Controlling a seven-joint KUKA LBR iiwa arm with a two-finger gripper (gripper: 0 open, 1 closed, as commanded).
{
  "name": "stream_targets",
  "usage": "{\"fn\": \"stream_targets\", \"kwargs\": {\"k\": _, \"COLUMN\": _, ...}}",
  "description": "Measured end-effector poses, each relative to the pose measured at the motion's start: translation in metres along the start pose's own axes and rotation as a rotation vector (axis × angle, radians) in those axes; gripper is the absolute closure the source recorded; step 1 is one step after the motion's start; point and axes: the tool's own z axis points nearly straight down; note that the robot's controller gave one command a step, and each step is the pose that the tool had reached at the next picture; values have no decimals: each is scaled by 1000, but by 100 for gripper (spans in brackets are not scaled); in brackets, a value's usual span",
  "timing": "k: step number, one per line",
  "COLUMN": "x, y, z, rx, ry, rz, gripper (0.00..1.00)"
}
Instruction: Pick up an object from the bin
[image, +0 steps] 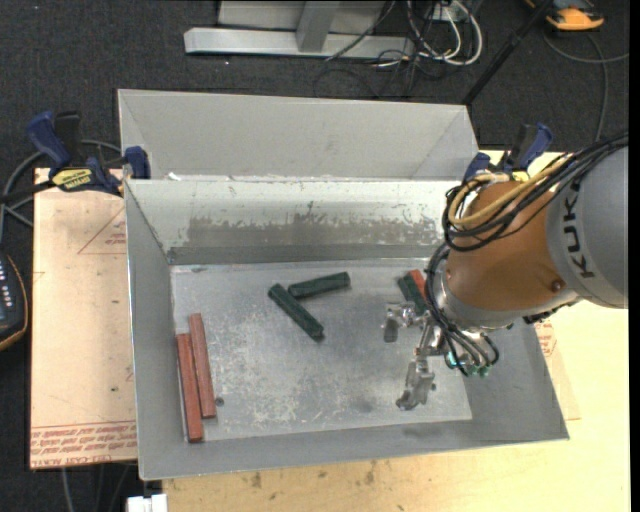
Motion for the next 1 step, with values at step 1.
{"fn": "stream_targets", "kwargs": {"k": 1, "x": -69, "y": -6, "z": 63, "rx": 1, "ry": -8, "rz": -175, "gripper": 0}}
